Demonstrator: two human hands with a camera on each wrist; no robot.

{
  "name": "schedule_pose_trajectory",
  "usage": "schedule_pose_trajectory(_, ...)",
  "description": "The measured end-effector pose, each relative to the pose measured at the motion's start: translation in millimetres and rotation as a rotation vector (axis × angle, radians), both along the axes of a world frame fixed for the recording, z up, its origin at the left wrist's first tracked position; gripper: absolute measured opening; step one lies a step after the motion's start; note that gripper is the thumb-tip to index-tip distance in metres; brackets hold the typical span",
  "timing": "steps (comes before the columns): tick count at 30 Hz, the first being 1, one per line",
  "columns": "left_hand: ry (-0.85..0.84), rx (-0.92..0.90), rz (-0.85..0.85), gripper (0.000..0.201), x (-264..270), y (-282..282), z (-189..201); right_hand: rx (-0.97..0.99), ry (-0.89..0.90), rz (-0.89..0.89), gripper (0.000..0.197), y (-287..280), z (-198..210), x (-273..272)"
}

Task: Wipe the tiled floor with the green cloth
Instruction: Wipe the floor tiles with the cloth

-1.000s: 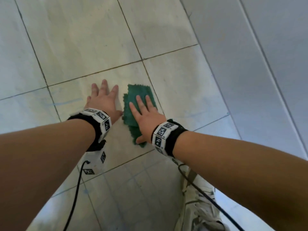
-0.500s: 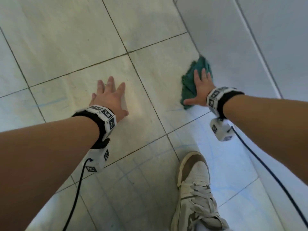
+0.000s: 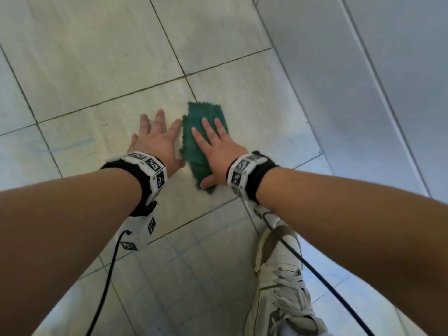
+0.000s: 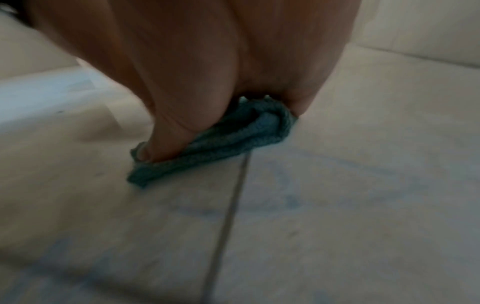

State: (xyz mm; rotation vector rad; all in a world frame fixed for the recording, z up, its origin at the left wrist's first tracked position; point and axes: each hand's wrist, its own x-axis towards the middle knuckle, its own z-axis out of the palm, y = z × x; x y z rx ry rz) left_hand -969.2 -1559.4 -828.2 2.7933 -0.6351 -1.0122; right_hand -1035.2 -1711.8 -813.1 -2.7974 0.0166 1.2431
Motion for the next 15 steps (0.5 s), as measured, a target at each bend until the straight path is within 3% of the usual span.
schedule_pose_trajectory(2, 0.006, 0.020, -0.013, 0.100, 1.0, 1.4, 0.0, -0.065, -0.029, -0.042, 0.133, -28.0, 5.2, 12.5)
schedule_pose_trajectory(4, 0.026, 0.037, -0.014, 0.100, 2.3, 1.3, 0.6, -0.128, -0.048, -0.191, 0.132, -68.8, 7.7, 16.8)
schedule_pose_trajectory(8, 0.032, 0.027, -0.014, 0.101, 1.9, -0.9, -0.2, -0.258, 0.015, -0.415, 0.135, -147.5, 6.9, -14.4)
schedule_pose_trajectory(15, 0.033, 0.012, -0.026, 0.099, 2.1, 2.2, 2.2, -0.243, 0.052, -0.464, 0.136, -143.5, 5.9, -51.9)
